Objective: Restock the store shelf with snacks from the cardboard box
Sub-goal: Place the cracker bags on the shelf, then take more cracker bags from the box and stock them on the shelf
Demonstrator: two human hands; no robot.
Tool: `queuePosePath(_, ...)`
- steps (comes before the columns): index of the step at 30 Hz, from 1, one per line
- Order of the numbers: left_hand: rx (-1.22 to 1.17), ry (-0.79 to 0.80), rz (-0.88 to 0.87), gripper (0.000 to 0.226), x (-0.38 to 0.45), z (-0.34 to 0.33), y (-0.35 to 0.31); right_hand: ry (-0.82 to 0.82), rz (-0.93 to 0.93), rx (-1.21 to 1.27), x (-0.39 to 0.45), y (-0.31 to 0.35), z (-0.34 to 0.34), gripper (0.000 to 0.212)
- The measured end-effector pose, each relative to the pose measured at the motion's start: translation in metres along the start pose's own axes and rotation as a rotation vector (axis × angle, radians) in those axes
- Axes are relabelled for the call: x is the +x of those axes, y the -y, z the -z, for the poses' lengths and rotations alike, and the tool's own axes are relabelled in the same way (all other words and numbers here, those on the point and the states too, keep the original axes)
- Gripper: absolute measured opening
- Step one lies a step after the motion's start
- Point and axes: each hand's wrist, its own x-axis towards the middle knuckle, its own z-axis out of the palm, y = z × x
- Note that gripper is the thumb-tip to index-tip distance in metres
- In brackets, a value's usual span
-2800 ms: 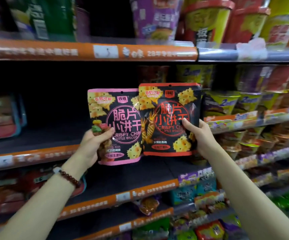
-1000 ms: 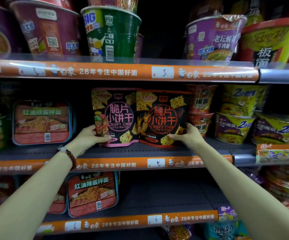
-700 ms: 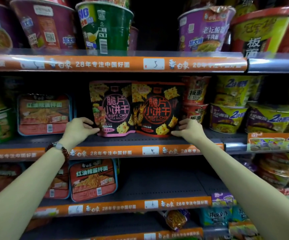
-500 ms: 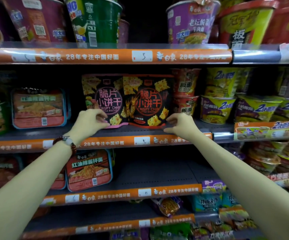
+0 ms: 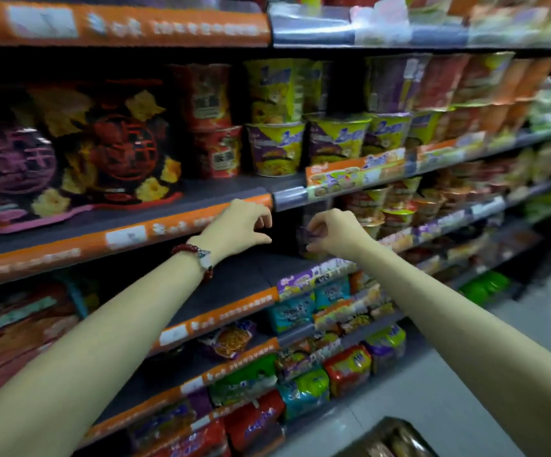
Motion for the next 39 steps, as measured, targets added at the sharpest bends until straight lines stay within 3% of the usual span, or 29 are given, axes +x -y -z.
queuePosePath(7, -0.072, 0.234, -0.256, 0.02, 0.081, -0.093, -0.065, 0.014, -0.368, -0.04, -0.045, -0.105, 0.002, 0.037)
queuePosePath(12, -0.124, 0.395, -0.461, 0.016, 0.118, -0.157, -0.118, 0.028, -0.649, -0.06, -0.094, -0.162, -0.001, 0.024)
queuePosePath(18, -0.177, 0.547, -0.656, 0.008, 0.131, -0.24, -0.172, 0.026, -0.939, 0.025, -0.166, -0.218, -0.023, 0.037)
queuePosePath(28, -0.254, 0.793, -0.597, 0.017, 0.076, -0.415, -0.215, 0.036, -1.215, 0.153, -0.282, -0.307, -0.138, 0.025)
queuePosePath(39, -0.289, 0.977, -0.433, 0.028, -0.015, -0.647, -0.176, 0.034, -1.338, 0.289, -0.354, -0.413, -0.35, 0.022)
